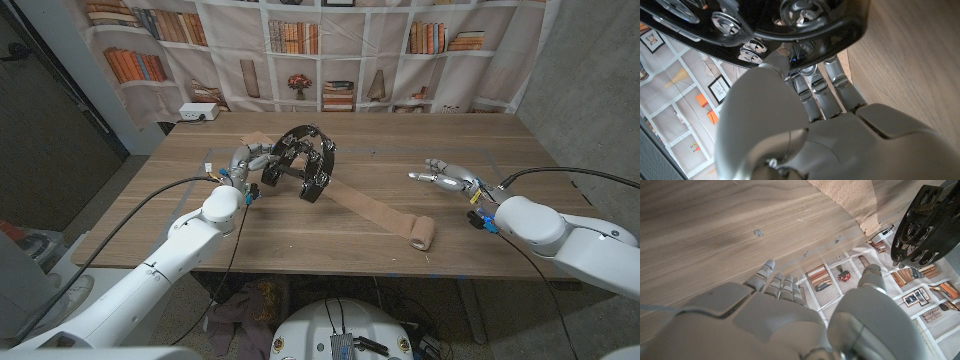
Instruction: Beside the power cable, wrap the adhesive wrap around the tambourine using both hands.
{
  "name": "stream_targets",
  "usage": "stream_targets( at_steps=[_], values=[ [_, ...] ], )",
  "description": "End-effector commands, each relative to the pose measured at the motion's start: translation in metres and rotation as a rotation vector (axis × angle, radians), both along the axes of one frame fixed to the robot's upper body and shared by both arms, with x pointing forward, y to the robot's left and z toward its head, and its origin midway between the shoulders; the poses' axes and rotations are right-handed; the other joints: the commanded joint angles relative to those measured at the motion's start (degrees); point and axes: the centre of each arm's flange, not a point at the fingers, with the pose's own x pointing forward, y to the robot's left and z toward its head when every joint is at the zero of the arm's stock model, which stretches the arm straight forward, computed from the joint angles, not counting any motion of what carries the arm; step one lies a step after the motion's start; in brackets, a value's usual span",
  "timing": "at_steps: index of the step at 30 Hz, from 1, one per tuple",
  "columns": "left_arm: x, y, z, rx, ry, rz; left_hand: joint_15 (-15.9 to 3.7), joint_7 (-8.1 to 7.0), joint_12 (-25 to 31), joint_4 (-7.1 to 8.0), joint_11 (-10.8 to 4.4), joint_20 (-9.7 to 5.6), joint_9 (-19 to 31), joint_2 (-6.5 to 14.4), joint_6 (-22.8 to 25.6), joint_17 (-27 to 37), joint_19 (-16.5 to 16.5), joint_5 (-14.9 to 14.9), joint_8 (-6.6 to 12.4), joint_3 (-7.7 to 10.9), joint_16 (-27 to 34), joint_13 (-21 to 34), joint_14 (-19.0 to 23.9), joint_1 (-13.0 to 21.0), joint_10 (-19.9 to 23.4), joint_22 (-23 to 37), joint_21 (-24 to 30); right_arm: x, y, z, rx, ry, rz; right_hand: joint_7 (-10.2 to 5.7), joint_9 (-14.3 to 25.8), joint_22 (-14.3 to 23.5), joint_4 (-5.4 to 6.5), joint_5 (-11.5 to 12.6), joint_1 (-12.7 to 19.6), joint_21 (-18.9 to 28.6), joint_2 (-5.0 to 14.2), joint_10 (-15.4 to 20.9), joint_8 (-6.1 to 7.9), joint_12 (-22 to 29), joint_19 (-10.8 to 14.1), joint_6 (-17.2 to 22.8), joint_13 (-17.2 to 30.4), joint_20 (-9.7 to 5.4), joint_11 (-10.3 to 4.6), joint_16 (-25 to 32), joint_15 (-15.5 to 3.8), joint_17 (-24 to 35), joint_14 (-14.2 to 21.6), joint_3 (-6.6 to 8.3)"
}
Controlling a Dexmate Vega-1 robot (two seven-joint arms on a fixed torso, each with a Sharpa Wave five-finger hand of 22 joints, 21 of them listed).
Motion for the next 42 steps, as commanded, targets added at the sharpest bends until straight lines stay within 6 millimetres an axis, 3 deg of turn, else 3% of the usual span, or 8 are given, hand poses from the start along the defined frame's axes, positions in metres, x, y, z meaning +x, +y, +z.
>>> stream_targets(
  at_steps=[1, 32, 42],
  values=[
    [-0.001, -0.003, -0.003, -0.007, 0.0, 0.0, -4.55, -0.28, -0.2, 2.75, -0.21, -5.71, 0.3, 0.5, 0.4, 0.3, -0.2, 0.3, -0.17, 3.19, 0.4, 0.3, 3.1, 0.0, 0.2, 0.2, 0.3, -0.008, -0.001, -0.005, -0.086, -0.001, -0.058, 0.38, 0.4, 0.1, -0.05, 0.3, 0.4, 0.2, -0.75, 1.0, 0.13, 0.4, 0.9, -0.8, 0.2, -0.47, -0.47, 0.5, -0.81, 0.2, 0.7, -0.49],
    [-0.001, -0.004, -0.01, -0.011, 0.015, -0.007, -4.55, -0.27, -0.5, 2.67, -0.34, -5.72, 0.4, 0.3, 0.5, 0.5, -0.6, 0.3, -0.54, 3.69, 0.3, 0.5, 3.1, -0.2, 0.4, 0.2, 1.3, -0.029, 0.005, -0.015, -0.251, 0.03, -0.125, 1.21, 0.5, 0.1, 0.47, 0.5, 0.6, 0.1, -1.29, 0.6, 0.16, 0.1, 0.7, -1.0, 0.3, -0.73, 0.39, 0.2, -0.36, 0.2, 0.5, -1.04],
    [-0.002, 0.0, -0.011, -0.029, 0.008, -0.001, -4.57, -0.35, -0.6, 2.65, -0.27, -5.71, 0.4, 0.3, 0.5, 0.6, -0.8, 0.3, -0.64, 3.85, 0.2, 0.5, 3.1, -0.3, 0.5, 0.2, 1.6, -0.034, 0.015, -0.02, -0.312, 0.051, -0.113, 1.3, 0.5, 0.1, 0.65, 0.6, 0.8, -0.1, -1.38, -1.2, -0.15, -0.6, 0.1, -2.1, 0.3, -0.96, 0.36, 0.0, 0.06, 0.2, -0.4, -1.22]
  ],
)
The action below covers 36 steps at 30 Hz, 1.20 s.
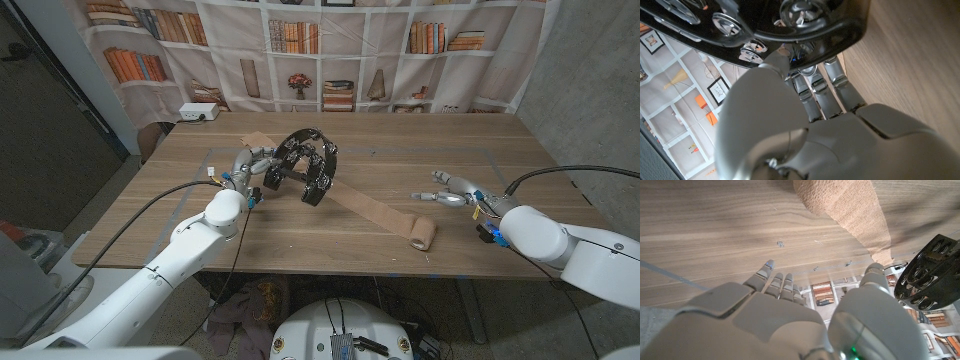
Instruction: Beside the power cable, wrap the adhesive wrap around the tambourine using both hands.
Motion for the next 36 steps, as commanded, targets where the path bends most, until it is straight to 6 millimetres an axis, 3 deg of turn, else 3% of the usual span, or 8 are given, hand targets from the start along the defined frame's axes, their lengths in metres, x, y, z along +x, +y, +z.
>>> stream_targets(
  at_steps=[1, 14, 19, 36],
  values=[
    [0.0, 0.005, -0.002, -0.015, -0.001, 0.005, -4.47, -0.13, -0.2, 3.13, -0.36, -5.9, 0.2, 0.0, 0.3, 0.1, -0.4, 0.3, -0.21, 3.38, 0.3, 0.3, 3.2, 0.0, 0.3, 0.2, 0.4, -0.007, 0.009, -0.006, -0.064, 0.027, 0.002, 0.07, 0.2, 0.1, -0.13, 0.6, 0.3, -0.1, -0.4, -0.6, -0.15, -0.1, -0.2, -0.7, 0.1, -0.04, 0.24, 0.0, 0.03, 0.3, -0.3, -0.44],
    [0.003, 0.004, -0.005, -0.025, 0.008, -0.013, -4.46, -0.18, -0.4, 3.1, -0.29, -5.91, 0.2, -0.1, 0.4, 0.1, -0.5, 0.3, -0.31, 3.57, 0.2, 0.3, 3.2, 0.0, 0.3, 0.2, 0.8, -0.017, 0.014, -0.011, -0.108, 0.054, -0.004, -0.03, 0.2, 0.1, 0.03, 0.6, 0.2, -0.1, -0.54, -0.3, -0.18, 0.1, -0.2, -1.0, 0.2, -0.09, 0.13, 0.2, -0.16, 0.3, -0.1, -0.66],
    [-0.001, 0.006, -0.002, -0.019, -0.01, -0.002, -4.45, -0.14, -0.4, 3.1, -0.25, -5.91, 0.3, -0.1, 0.3, 0.2, -0.6, 0.3, -0.38, 3.66, 0.2, 0.3, 3.3, 0.0, 0.5, 0.2, 0.9, -0.019, 0.021, -0.013, -0.156, 0.076, -0.014, -0.29, 0.3, 0.2, 0.82, 0.8, -0.3, -0.4, -0.25, -7.5, -0.85, -1.5, -2.3, -5.2, 0.4, 0.01, 1.69, -0.5, 1.45, 0.5, -4.6, -1.31],
    [-0.002, 0.003, -0.008, -0.066, 0.008, -0.017, -4.46, -0.04, -0.6, 3.06, -0.21, -5.92, 0.3, -0.2, 0.6, 0.1, -0.9, 0.3, -0.49, 3.9, 0.1, 0.3, 3.3, -0.1, 0.5, 0.1, 1.3, -0.026, 0.028, -0.022, -0.327, 0.081, -0.078, -0.79, 0.3, 0.2, 0.98, 0.8, -0.3, -0.2, -0.11, -6.9, -0.57, -0.7, -2.6, -5.8, 0.5, -0.06, 0.68, 0.0, 0.58, 0.5, -4.6, -1.51]
  ],
)
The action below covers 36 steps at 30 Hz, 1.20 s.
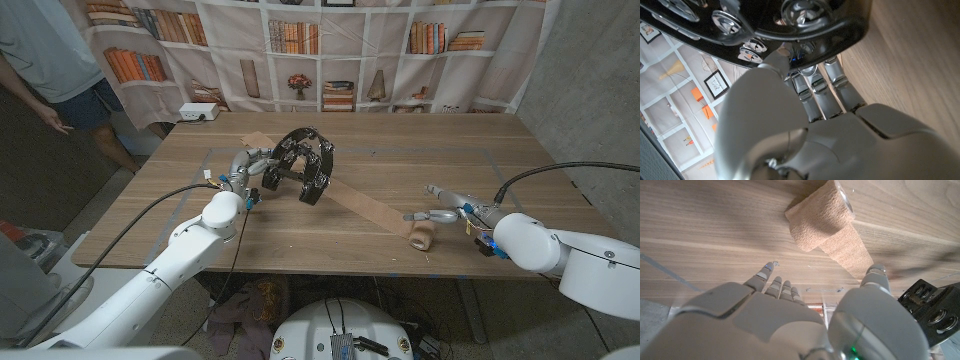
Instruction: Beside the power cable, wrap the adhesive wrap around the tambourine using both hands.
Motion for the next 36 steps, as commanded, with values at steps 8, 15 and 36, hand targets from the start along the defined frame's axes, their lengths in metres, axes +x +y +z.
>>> stream_targets(
  at_steps=[8, 15, 36],
  values=[
    [0.0, -0.003, -0.003, -0.012, 0.003, -0.013, -4.56, 0.0, -0.3, 3.26, -0.17, -6.07, 0.3, 0.2, 0.5, 0.1, -0.3, 0.4, -0.16, 3.8, 0.2, 0.1, 3.3, 0.3, 0.1, 0.1, 0.5, -0.009, 0.007, -0.009, -0.149, -0.013, -0.063, -0.14, 0.1, 0.2, 0.05, 0.4, -0.5, -0.1, -0.19, 1.2, 0.4, 0.9, 0.2, -2.6, 0.3, -0.2, -0.4, 0.6, -0.71, 0.2, 0.0, -0.67],
    [0.001, -0.004, -0.004, -0.017, 0.007, -0.019, -4.57, -0.07, -0.3, 3.23, -0.11, -6.05, 0.4, 0.2, 0.5, 0.1, -0.3, 0.4, -0.21, 3.92, 0.1, 0.2, 3.3, 0.3, 0.2, 0.1, 0.7, -0.012, 0.007, -0.014, -0.156, -0.014, -0.068, -0.04, 0.1, 0.2, 0.05, 0.4, -0.4, -0.1, -0.15, 1.8, 0.47, 1.2, 0.1, -2.6, 0.3, -0.31, -0.28, 0.7, -0.85, 0.2, 0.1, -0.71],
    [0.002, -0.002, -0.004, -0.016, 0.004, -0.014, -4.55, -0.02, -0.6, 3.28, -0.23, -5.98, 0.4, 0.1, 0.6, 0.2, -0.7, 0.3, -0.43, 4.21, 0.2, 0.2, 3.5, 0.1, 0.2, 0.1, 1.3, -0.014, 0.013, -0.024, -0.185, 0.006, -0.052, 0.51, 0.1, 0.1, -0.78, 0.9, 2.0, 0.3, 0.31, 5.7, 1.12, 3.0, 1.0, -1.9, 0.6, -0.48, -1.49, 1.2, -1.97, 0.2, 2.2, -0.27]
  ],
)
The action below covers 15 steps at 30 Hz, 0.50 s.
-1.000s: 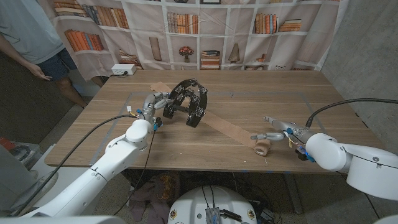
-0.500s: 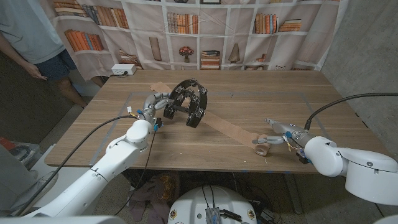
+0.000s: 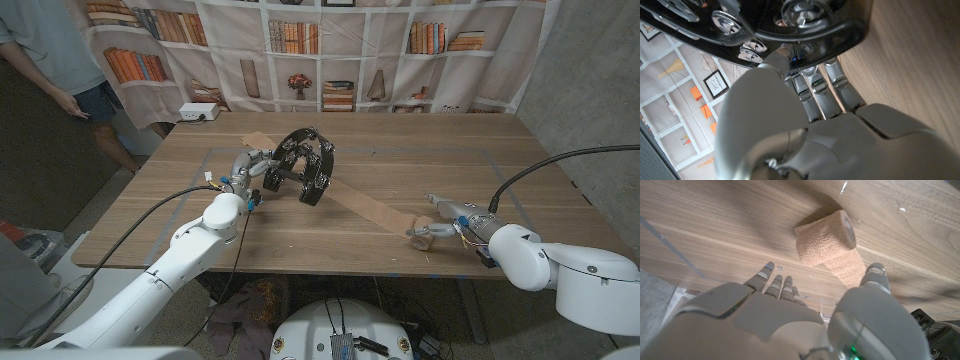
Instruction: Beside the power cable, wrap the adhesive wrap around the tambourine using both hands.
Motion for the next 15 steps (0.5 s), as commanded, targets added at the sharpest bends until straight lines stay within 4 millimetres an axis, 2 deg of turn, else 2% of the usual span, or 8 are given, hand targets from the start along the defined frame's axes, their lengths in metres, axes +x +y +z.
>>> stream_targets(
  at_steps=[1, 4, 6, 8, 15],
  values=[
    [0.0007, -0.0001, -0.0006, -0.007, -0.004, -0.01, -4.67, -0.06, -0.4, 3.5, -0.27, -6.09, 0.2, 0.1, 0.7, 0.2, -0.4, 0.3, -0.05, 4.0, 0.2, 0.2, 3.3, 0.1, 0.2, 0.1, 0.5, -0.0022, 0.0049, -0.0112, -0.034, 0.031, 0.01, 0.37, 0.1, 0.1, -0.54, 0.3, 0.9, 0.3, 0.2, 0.4, 0.51, 0.6, 0.4, -2.0, 0.1, 0.12, 0.63, 0.1, 0.06, 0.2, 0.2, 0.15],
    [0.0006, -0.0016, -0.0006, -0.001, -0.001, -0.013, -4.68, -0.09, -0.4, 3.51, -0.26, -6.08, 0.2, 0.1, 0.7, 0.2, -0.4, 0.3, -0.07, 4.03, 0.3, 0.2, 3.4, 0.1, 0.2, 0.1, 0.6, -0.0017, 0.0049, -0.0123, -0.059, 0.036, 0.004, 0.39, 0.1, 0.1, -0.65, 0.4, 1.4, 0.3, 0.49, 0.5, 0.54, 0.6, 0.5, -2.0, 0.1, -0.02, 0.63, 0.3, -0.07, 0.2, 0.6, 0.36],
    [0.0004, -0.0017, 0.0003, 0.005, 0.005, -0.01, -4.69, -0.09, -0.4, 3.5, -0.36, -6.09, 0.2, 0.1, 0.8, 0.2, -0.4, 0.3, -0.05, 4.06, 0.3, 0.3, 3.4, 0.1, 0.2, 0.1, 0.6, -0.0013, 0.0049, -0.0133, -0.078, 0.04, -0.005, 0.37, 0.1, 0.2, -1.07, 0.5, 3.1, 0.8, 1.53, 0.5, 0.64, 0.6, 1.9, -2.0, 0.2, -0.75, 0.49, 0.8, -0.65, 0.2, 2.4, 1.18],
    [0.0002, -0.0006, 0.0011, 0.005, 0.0, -0.009, -4.7, 0.02, -0.4, 3.49, -0.37, -6.08, 0.2, 0.0, 0.9, 0.2, -0.5, 0.3, -0.04, 4.08, 0.2, 0.2, 3.4, 0.1, 0.3, 0.1, 0.7, -0.0006, 0.0042, -0.0151, -0.082, 0.047, -0.008, 0.37, 0.1, 0.2, -1.23, 0.5, 3.7, 1.1, 1.73, 0.4, 0.67, 0.6, 2.6, -2.0, 0.2, -1.05, 0.44, 0.8, -0.98, 0.3, 2.8, 1.39],
    [-0.0004, 0.0002, 0.0059, 0.017, -0.001, -0.006, -4.69, -0.21, -0.4, 3.5, -0.32, -6.06, 0.1, 0.0, 0.9, 0.2, -0.5, 0.3, -0.14, 4.14, 0.2, 0.3, 3.4, 0.0, 0.3, 0.1, 0.9, 0.0002, 0.0036, -0.0201, -0.073, 0.051, -0.01, 0.35, 0.1, 0.3, -1.38, 0.5, 4.4, 1.1, 1.98, 0.2, 0.72, 0.5, 2.8, -2.0, 0.2, -1.15, 0.48, 0.7, -1.13, 0.3, 2.9, 1.64]
  ],
)
